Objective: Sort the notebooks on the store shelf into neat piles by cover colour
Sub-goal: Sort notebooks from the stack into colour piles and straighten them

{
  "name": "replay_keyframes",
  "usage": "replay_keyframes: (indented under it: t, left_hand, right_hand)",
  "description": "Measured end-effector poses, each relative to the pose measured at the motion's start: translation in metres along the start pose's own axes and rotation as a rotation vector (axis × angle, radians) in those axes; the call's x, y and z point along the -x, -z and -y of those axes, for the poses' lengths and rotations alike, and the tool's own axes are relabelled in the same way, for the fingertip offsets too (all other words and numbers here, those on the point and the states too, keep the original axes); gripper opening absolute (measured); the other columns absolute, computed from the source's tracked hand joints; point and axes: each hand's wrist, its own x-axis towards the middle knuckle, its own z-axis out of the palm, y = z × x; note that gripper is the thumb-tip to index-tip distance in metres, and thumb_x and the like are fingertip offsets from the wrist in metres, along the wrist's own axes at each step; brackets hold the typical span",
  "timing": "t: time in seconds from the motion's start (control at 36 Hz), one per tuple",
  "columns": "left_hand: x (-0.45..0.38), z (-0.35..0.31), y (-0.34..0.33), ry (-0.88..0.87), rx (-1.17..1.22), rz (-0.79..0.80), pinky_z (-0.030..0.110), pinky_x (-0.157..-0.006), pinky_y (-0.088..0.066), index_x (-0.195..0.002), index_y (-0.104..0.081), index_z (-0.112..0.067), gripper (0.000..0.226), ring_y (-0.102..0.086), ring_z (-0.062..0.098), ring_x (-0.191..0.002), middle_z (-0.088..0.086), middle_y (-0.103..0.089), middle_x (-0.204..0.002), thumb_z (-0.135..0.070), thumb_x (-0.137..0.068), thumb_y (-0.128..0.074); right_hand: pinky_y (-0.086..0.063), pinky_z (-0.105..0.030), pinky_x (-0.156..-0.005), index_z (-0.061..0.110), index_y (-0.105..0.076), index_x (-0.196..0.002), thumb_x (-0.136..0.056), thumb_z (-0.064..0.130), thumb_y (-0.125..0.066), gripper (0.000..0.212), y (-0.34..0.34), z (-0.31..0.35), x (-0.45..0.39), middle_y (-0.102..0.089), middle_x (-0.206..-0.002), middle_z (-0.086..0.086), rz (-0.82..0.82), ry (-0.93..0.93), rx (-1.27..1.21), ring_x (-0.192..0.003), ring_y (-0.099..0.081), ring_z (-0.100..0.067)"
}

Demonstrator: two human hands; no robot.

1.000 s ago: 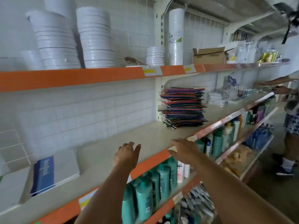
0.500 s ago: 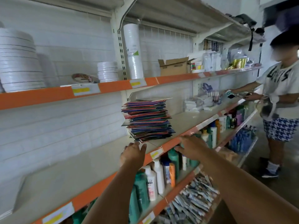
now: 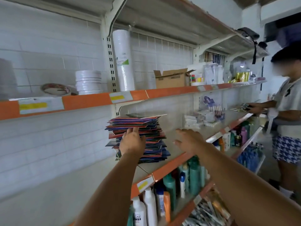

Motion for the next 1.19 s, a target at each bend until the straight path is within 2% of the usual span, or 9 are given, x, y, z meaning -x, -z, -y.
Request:
replay_keyframes:
  t: [0.11, 0.25, 0.33, 0.47, 0.58, 0.78, 0.86, 1.06, 1.19]
  left_hand:
    - [-0.024, -0.012, -0.008, 0.009, 0.014, -0.076, 0.041, -0.094, -0.046, -0.139, -0.037, -0.018, 0.047, -0.043, 0.027, -0.126, 0.006, -0.046, -0.136, -0.033, -0.096, -0.05]
    - [-0.051, -0.02, -0.023, -0.018, -0.074, -0.16, 0.04, -0.104, -0.038, -0.143, -0.032, -0.018, 0.055, -0.039, 0.028, -0.13, 0.007, -0.041, -0.143, -0.027, -0.093, -0.054]
    - [-0.065, -0.029, -0.029, -0.055, -0.143, -0.183, 0.041, -0.113, -0.027, -0.149, -0.022, -0.021, 0.068, -0.028, 0.027, -0.139, 0.005, -0.032, -0.151, -0.016, -0.09, -0.054]
    - [-0.077, -0.045, -0.035, -0.07, -0.348, -0.112, 0.041, -0.119, -0.004, -0.153, -0.005, -0.026, 0.08, -0.006, 0.02, -0.147, 0.0, -0.012, -0.16, -0.008, -0.089, -0.05]
    - [-0.081, -0.054, -0.04, -0.03, -0.418, -0.055, 0.044, -0.118, -0.001, -0.153, -0.009, -0.027, 0.078, -0.006, 0.019, -0.147, 0.0, -0.015, -0.159, -0.007, -0.088, -0.049]
    - [-0.087, -0.06, -0.042, 0.056, -0.476, -0.135, 0.045, -0.117, -0.013, -0.147, -0.025, -0.024, 0.067, -0.03, 0.026, -0.139, 0.006, -0.044, -0.145, -0.01, -0.086, -0.05]
    - [-0.091, -0.06, -0.041, 0.073, -0.536, -0.167, 0.043, -0.115, -0.022, -0.146, -0.026, -0.022, 0.063, -0.036, 0.028, -0.134, 0.008, -0.047, -0.142, -0.011, -0.089, -0.049]
    - [-0.097, -0.055, -0.035, 0.053, -0.607, -0.184, 0.041, -0.107, -0.033, -0.148, -0.027, -0.025, 0.059, -0.043, 0.028, -0.125, 0.01, -0.048, -0.134, -0.01, -0.093, -0.041]
    - [-0.097, -0.051, -0.033, 0.075, -0.572, -0.157, 0.038, -0.089, -0.047, -0.134, -0.048, -0.022, 0.042, -0.05, 0.025, -0.113, 0.007, -0.048, -0.124, -0.012, -0.094, -0.043]
  right_hand:
    - [-0.039, -0.037, -0.098, 0.018, -0.034, -0.143, -0.099, 0.039, -0.044, 0.05, -0.001, -0.01, -0.035, -0.047, -0.139, -0.008, -0.026, -0.005, -0.022, -0.122, -0.047, -0.027]
    - [-0.041, -0.038, -0.099, 0.016, -0.034, -0.144, -0.097, 0.035, -0.05, 0.053, -0.008, -0.021, -0.074, -0.046, -0.141, -0.008, -0.028, -0.001, -0.062, -0.124, -0.047, -0.028]
    - [-0.04, -0.038, -0.098, 0.014, -0.036, -0.142, -0.097, 0.028, -0.052, 0.05, -0.012, -0.027, -0.098, -0.048, -0.139, -0.009, -0.031, 0.033, -0.075, -0.122, -0.047, -0.028]
    - [-0.042, -0.039, -0.097, 0.012, -0.04, -0.139, -0.094, 0.02, -0.056, 0.048, -0.018, -0.031, -0.131, -0.053, -0.132, -0.009, -0.077, 0.146, -0.121, -0.116, -0.051, -0.026]
    - [-0.044, -0.038, -0.096, 0.013, -0.044, -0.137, -0.093, 0.019, -0.057, 0.046, -0.016, -0.03, -0.15, -0.055, -0.13, -0.008, -0.134, 0.219, -0.203, -0.113, -0.053, -0.024]
    - [-0.044, -0.038, -0.099, 0.018, -0.036, -0.144, -0.091, 0.007, -0.052, 0.057, -0.014, -0.03, -0.165, -0.05, -0.139, -0.006, -0.151, 0.333, -0.3, -0.121, -0.049, -0.025]
    - [-0.043, -0.039, -0.102, 0.017, -0.034, -0.146, -0.086, 0.001, -0.052, 0.065, -0.015, -0.026, -0.167, -0.046, -0.142, -0.005, -0.125, 0.382, -0.316, -0.124, -0.046, -0.026]
    - [-0.042, -0.038, -0.101, 0.016, -0.039, -0.142, -0.086, 0.005, -0.052, 0.059, -0.013, -0.015, -0.173, -0.047, -0.142, -0.007, -0.088, 0.432, -0.378, -0.125, -0.045, -0.025]
    - [-0.032, -0.039, -0.11, 0.019, -0.031, -0.148, -0.089, 0.013, -0.049, 0.061, -0.01, -0.004, -0.173, -0.038, -0.148, -0.009, 0.009, 0.474, -0.376, -0.133, -0.037, -0.028]
